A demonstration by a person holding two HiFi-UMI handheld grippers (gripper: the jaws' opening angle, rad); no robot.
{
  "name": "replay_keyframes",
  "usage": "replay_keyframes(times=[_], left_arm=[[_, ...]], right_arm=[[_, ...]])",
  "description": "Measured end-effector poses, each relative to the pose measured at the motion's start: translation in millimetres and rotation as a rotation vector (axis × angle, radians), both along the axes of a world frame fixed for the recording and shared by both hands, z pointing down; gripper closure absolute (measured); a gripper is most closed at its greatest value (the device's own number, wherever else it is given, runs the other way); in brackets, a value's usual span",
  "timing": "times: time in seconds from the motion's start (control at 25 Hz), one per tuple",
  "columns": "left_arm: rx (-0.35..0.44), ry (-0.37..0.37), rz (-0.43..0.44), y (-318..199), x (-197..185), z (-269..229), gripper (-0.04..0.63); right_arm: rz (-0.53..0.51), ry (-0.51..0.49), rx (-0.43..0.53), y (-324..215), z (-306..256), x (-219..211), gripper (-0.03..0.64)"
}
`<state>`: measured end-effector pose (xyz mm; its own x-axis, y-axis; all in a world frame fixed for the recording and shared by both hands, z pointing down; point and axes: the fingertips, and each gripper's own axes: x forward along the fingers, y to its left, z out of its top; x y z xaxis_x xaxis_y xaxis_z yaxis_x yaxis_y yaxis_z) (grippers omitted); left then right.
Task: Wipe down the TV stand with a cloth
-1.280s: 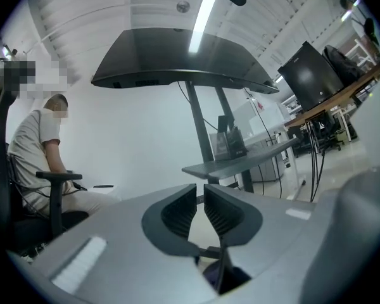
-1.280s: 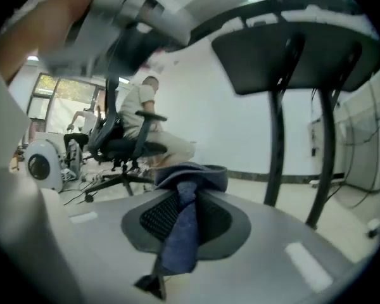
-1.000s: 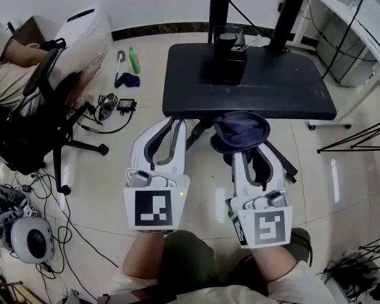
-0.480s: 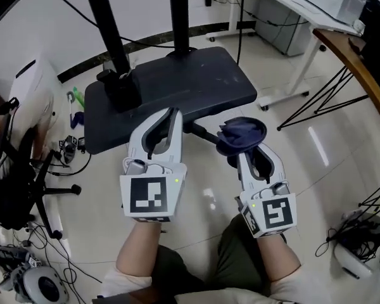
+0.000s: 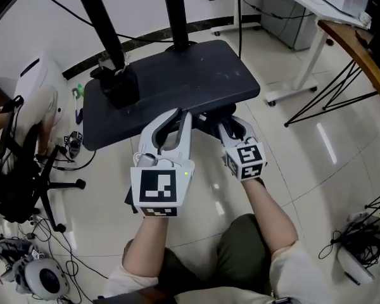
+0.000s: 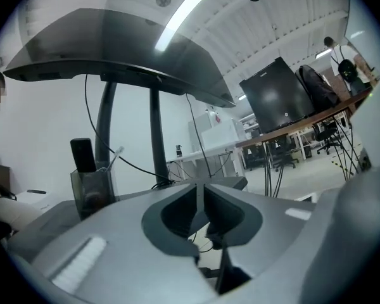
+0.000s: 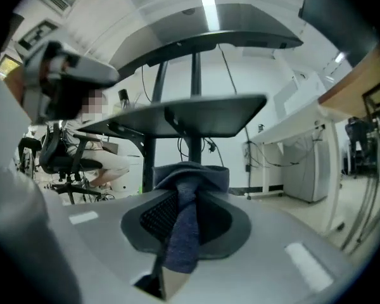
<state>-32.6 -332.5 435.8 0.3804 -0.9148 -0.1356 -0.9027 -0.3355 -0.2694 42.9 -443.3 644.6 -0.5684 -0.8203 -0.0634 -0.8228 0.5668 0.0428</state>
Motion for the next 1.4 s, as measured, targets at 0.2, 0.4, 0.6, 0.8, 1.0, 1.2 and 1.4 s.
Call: replay_keyframes(times=[0.2,0.4,0.6,0.8,1.0,1.2,1.4], left_arm=[[-0.038,-0.052,-0.084,19,-3,-12,0.482],[-0.033,-0.05,-0.044,25,32,-24,0.482],[-0.071,0.014,-0.037,24,19,-14,0.482],[-0.149,0.028,-0.097,18,14,-8,0.482],[-0.144,0.014,-0.112,13,16,-5,0.482],[-0.13,0.04,-0.098,16,2,-6,0.482],[0.042,0.045,-0.022,15,13,-26,0.482]], right_arm=[[-0.101,0.062,0.064,-81,-21,-66,0.541],[-0.071,0.053,0.069,-120,-55,-50,0.541],[-0.105,0.196,-0.141,-155,114,-79,0.541],[-0.143,0.431,-0.331,-168,304,-88,0.541],[-0.174,0.429,-0.33,-168,330,-88,0.541],[-0.127,0.51,-0.361,-139,352,-29,0.541],[0.037,0.503,-0.519,-55,414,166,0.542]])
